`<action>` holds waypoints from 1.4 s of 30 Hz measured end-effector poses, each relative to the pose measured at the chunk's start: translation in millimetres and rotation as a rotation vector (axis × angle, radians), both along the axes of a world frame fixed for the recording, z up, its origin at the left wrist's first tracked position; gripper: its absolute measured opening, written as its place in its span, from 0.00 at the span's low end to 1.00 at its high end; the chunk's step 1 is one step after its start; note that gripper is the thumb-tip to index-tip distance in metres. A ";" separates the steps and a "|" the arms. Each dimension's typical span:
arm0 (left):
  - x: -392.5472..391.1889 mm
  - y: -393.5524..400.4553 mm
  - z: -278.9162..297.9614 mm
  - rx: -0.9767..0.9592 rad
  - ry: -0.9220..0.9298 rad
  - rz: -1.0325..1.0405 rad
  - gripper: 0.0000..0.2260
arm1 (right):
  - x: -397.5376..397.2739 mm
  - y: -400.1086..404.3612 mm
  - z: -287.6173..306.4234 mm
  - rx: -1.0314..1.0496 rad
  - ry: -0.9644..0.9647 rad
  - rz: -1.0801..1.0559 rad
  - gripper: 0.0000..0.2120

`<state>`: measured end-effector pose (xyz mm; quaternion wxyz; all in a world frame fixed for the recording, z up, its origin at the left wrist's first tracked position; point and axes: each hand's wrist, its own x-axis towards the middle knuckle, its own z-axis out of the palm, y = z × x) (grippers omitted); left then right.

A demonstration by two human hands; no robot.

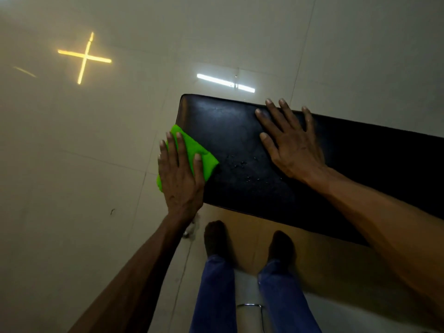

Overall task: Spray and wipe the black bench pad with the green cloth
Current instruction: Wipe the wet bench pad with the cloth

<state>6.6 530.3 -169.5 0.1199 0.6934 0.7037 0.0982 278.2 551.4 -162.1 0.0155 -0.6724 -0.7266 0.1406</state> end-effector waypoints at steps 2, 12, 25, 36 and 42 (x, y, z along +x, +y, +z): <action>5.3 2.4 -2.1 -0.006 0.010 0.051 0.28 | -0.9 -1.0 1.0 0.001 0.009 -0.001 0.27; 37.8 -37.7 5.8 -0.016 0.067 -0.435 0.28 | 0.8 -0.8 -0.9 0.014 0.019 -0.001 0.27; 55.4 -55.1 14.2 -0.045 -0.047 -0.442 0.28 | -2.0 2.8 5.7 -0.031 0.015 0.003 0.27; -62.3 -11.0 26.8 -0.057 -0.100 -0.441 0.26 | -116.9 -55.2 23.4 0.193 0.320 -0.112 0.27; -60.7 10.9 26.9 -0.058 -0.121 -0.492 0.26 | -149.8 -77.8 -4.6 0.154 0.062 0.000 0.30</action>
